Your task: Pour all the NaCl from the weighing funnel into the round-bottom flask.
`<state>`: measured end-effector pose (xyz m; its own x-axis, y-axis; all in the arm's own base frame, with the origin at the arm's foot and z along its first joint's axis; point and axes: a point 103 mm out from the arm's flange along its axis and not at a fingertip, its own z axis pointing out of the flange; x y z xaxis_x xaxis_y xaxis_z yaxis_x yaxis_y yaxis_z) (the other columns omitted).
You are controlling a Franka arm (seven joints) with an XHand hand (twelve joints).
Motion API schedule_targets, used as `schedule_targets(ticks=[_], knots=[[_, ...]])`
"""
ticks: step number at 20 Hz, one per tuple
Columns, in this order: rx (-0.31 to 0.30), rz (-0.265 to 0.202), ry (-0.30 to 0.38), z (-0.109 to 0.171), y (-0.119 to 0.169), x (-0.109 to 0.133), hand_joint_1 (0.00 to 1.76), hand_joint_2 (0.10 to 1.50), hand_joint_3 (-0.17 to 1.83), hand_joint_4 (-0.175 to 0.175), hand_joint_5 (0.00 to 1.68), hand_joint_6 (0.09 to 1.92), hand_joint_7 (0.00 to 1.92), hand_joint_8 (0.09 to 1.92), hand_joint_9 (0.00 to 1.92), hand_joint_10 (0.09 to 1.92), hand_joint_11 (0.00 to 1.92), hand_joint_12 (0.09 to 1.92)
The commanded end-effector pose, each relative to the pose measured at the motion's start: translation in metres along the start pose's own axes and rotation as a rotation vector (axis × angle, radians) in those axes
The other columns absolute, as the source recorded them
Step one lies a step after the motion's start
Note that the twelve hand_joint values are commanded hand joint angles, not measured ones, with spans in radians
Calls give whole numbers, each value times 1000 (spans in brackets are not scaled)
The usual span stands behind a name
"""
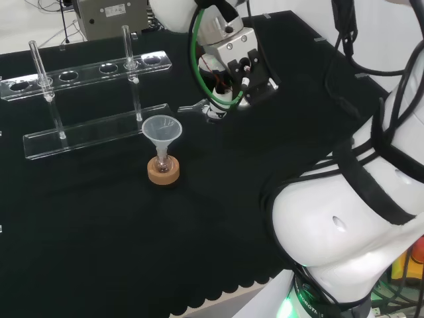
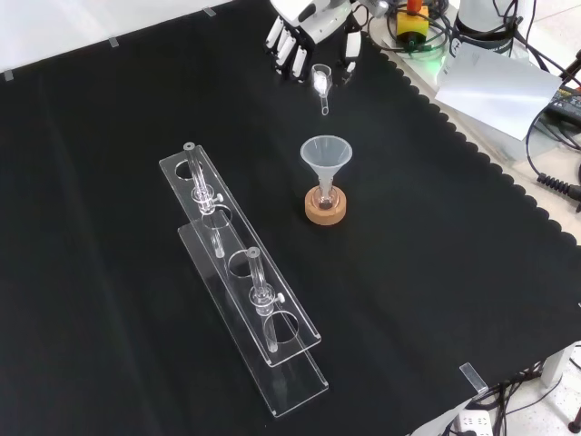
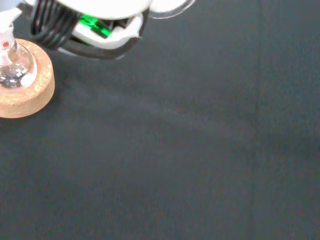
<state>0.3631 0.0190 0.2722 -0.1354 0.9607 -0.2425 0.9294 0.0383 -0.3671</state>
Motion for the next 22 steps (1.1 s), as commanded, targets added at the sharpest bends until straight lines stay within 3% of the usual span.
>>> schedule_targets(ticks=[1, 22], knots=[[22, -25, -49, -5, 14, 7, 1097, 625, 841, 175, 1143, 987, 633, 621, 902, 439, 620, 1209], [114, -46, -176, -11, 31, 16, 1096, 623, 848, 175, 1141, 993, 626, 613, 898, 433, 611, 1210]])
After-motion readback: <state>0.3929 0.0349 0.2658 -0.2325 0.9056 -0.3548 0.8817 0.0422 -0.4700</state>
